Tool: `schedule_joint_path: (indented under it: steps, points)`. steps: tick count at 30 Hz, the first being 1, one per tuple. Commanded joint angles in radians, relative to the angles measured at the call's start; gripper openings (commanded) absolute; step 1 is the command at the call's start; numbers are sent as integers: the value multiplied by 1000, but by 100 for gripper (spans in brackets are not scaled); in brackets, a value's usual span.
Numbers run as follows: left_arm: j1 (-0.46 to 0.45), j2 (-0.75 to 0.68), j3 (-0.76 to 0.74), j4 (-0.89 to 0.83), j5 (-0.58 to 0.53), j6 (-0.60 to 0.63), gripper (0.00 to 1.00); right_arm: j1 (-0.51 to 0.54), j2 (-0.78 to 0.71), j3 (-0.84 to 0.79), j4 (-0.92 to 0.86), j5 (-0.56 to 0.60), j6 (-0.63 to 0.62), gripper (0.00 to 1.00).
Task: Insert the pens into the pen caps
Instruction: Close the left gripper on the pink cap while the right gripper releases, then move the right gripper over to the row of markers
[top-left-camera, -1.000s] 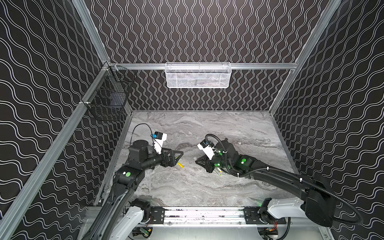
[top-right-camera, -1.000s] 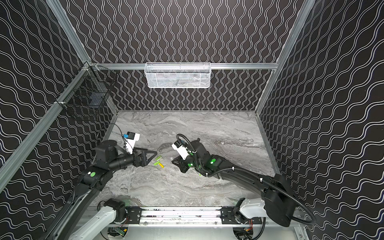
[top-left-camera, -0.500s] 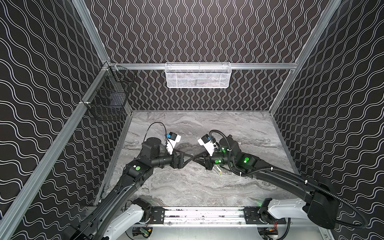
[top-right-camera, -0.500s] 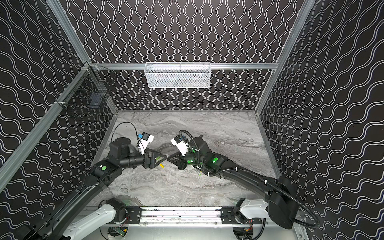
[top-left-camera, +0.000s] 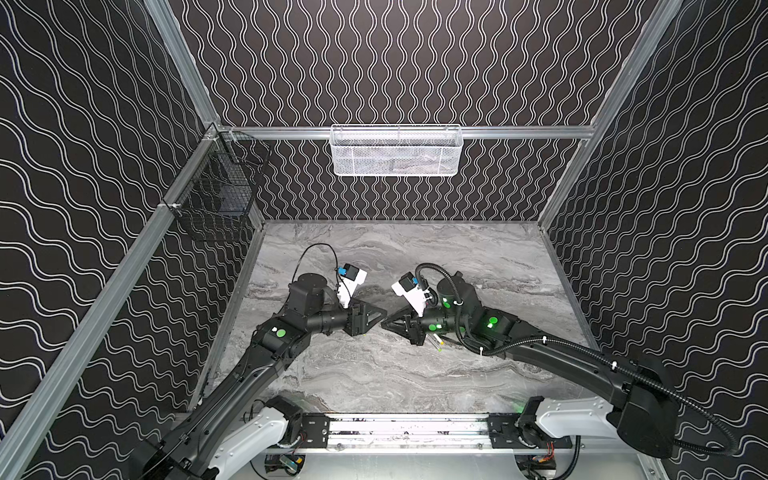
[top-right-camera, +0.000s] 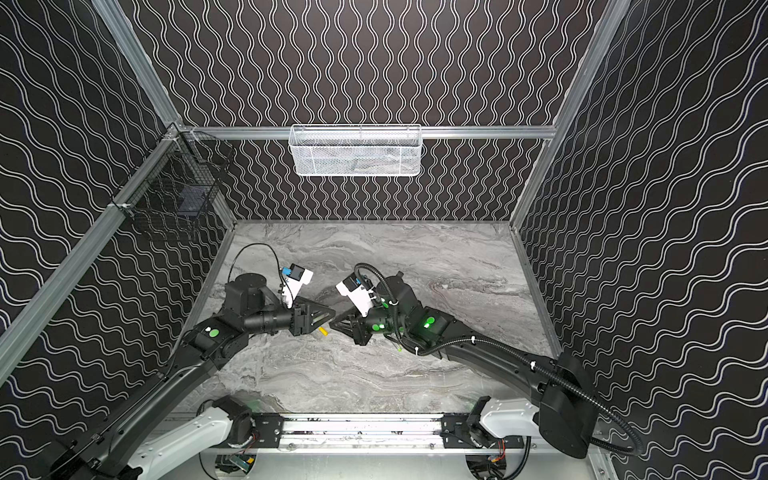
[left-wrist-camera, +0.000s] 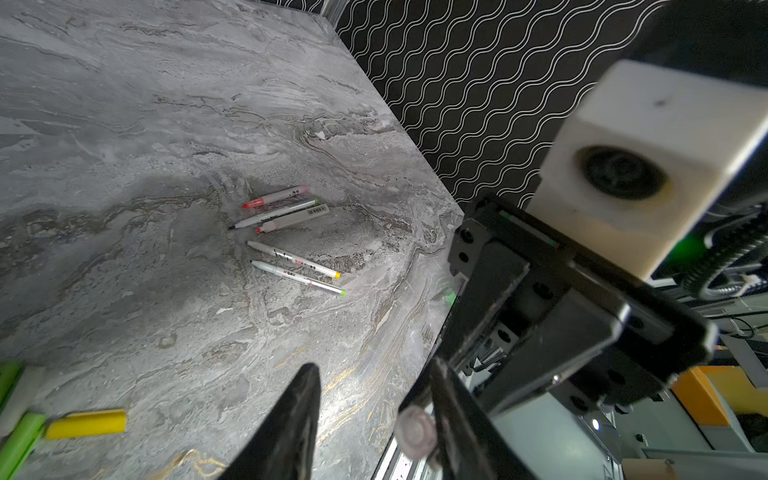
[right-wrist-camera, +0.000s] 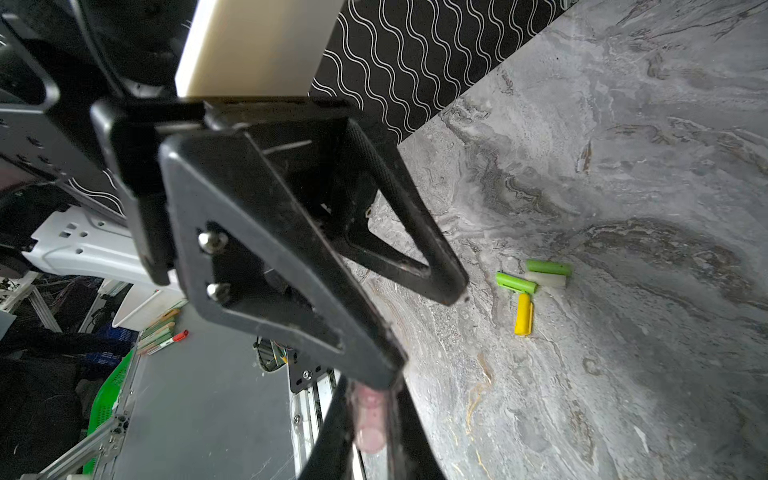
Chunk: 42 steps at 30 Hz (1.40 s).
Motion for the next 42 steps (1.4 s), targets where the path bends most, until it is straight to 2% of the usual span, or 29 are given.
schedule_joint_path:
  steps: [1,6,9,11,16,20,25,27,29,32,35,37,42]
  points:
    - [-5,9,-1,52,29,-5,35,6,-6,1,41,5,-12,12]
    - [-9,16,-1,55,43,-5,16,8,-1,-1,56,13,-8,12]
    - [-13,20,4,50,46,-1,0,10,4,-3,65,18,-3,12]
    - [-11,21,10,31,32,8,0,10,11,-3,66,17,3,14]
    - [-12,7,46,-73,-74,57,0,0,46,26,-2,41,9,30]
    - [-10,-1,77,-161,-155,92,0,-47,57,52,-100,45,-23,33]
    - [-11,-35,98,-251,-223,136,0,-186,104,97,-265,70,-74,56]
    - [-11,-59,102,-296,-258,158,0,-235,157,142,-376,140,-129,62]
    - [-11,-89,100,-337,-288,169,0,-255,228,192,-481,261,-190,65]
    - [-10,-141,84,-368,-311,171,0,-275,363,282,-621,445,-272,66]
    - [-11,-176,73,-379,-315,165,0,-295,475,337,-672,569,-341,65]
    - [-11,-189,72,-380,-315,168,0,-317,531,367,-673,594,-371,65]
    - [-10,-193,61,-366,-315,172,0,-365,601,429,-672,562,-443,62]
